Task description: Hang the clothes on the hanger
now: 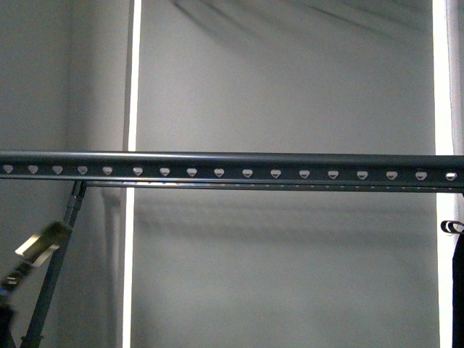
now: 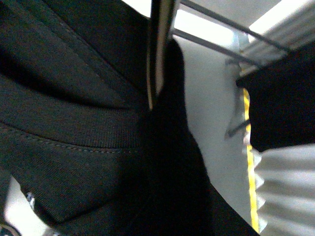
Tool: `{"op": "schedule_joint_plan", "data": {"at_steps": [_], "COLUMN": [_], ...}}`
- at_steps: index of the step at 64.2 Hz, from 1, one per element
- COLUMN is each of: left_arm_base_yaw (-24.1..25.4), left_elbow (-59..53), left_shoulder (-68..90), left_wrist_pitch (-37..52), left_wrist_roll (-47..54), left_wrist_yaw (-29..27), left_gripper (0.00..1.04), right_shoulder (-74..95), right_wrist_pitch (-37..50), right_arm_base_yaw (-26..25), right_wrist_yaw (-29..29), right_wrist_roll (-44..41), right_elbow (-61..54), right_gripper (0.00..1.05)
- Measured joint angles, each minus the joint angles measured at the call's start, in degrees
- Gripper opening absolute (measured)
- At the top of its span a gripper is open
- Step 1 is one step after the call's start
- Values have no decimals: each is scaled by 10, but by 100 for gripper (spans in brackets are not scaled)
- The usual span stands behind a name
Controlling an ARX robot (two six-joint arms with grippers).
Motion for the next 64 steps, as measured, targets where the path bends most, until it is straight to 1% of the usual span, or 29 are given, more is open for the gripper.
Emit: {"op": "schedule_joint_plan", "data": {"at_steps": [5,6,7,8,10,14,16,22,26,28,29,35,40,44,54,64], "left_arm_base_yaw": [-9,-13,-16,-20,-25,-45,-52,-75,-90,-94,-99,-122,-149,-166,-203,-229], "left_elbow": [5,9,10,14,15,22,30,72,109,120,131,185,218,224,234,236], "left_shoulder": [-1,-1,-1,-1,-1,1,7,38,65,74,83,125,157,166,173,184], "left_wrist_pitch": [31,35,37,43,56,99,99,91,77,76,71,64,122,141,128,152], "left_wrist_roll": [78,108,115,149,171,287,341,497,580,598,625,689,735,784,900,943], "left_wrist_yaw": [1,5,8,15,22,49,69,107,125,128,127,101,100,107,110,103], "left_gripper": [4,4,4,4,4,4,4,4,4,4,4,4,4,4,4,4], "right_shoulder": [0,0,0,0,0,0,0,0,0,0,0,0,0,0,0,0], "right_wrist_pitch": [0,0,0,0,0,0,0,0,0,0,0,0,0,0,0,0], "right_arm_base_yaw": [0,0,0,0,0,0,0,0,0,0,0,0,0,0,0,0], "right_wrist_yaw": [0,0,0,0,0,0,0,0,0,0,0,0,0,0,0,0], "right_wrist_roll": [0,0,0,0,0,0,0,0,0,0,0,0,0,0,0,0], "right_elbow": [0,0,0,0,0,0,0,0,0,0,0,0,0,0,0,0], "right_gripper": [97,97,97,97,97,97,97,97,97,97,97,97,97,97,97,97]}}
